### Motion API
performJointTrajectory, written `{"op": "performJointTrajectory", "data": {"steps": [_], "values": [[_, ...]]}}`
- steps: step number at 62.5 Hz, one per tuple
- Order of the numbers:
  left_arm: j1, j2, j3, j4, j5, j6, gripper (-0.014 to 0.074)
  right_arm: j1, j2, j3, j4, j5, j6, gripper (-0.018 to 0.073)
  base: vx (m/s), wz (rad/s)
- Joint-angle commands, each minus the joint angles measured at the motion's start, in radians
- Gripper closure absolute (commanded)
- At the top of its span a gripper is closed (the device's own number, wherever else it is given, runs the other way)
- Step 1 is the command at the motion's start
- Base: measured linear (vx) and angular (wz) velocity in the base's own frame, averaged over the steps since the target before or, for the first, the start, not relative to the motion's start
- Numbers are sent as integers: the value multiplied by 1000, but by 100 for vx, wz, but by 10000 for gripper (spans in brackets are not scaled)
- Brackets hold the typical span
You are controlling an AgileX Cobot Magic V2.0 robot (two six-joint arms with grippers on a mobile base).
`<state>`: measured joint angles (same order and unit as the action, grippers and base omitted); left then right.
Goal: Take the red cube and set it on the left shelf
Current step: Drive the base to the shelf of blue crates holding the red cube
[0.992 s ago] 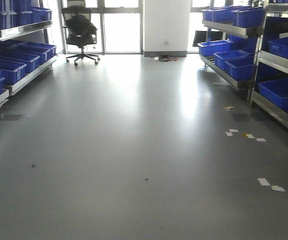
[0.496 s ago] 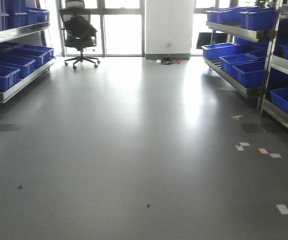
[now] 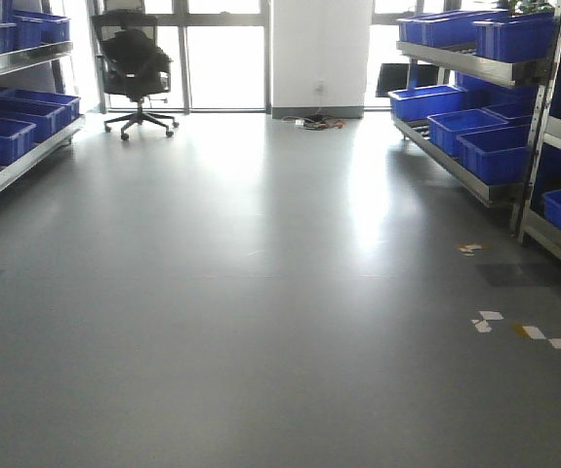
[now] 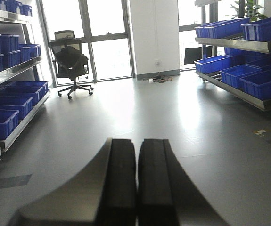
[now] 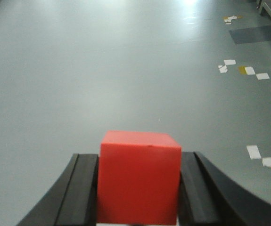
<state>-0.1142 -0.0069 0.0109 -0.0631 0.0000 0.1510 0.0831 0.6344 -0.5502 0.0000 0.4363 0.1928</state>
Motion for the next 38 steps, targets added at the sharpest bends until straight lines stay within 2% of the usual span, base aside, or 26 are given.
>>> {"op": "performJointTrajectory", "data": {"steps": [1, 38], "values": [[-6, 8, 22, -6, -84, 0, 491, -2, 0, -30, -13, -89, -4, 492, 61, -11], [-6, 8, 22, -6, -84, 0, 491, -2, 0, -30, -13, -89, -4, 492, 62, 1]]}}
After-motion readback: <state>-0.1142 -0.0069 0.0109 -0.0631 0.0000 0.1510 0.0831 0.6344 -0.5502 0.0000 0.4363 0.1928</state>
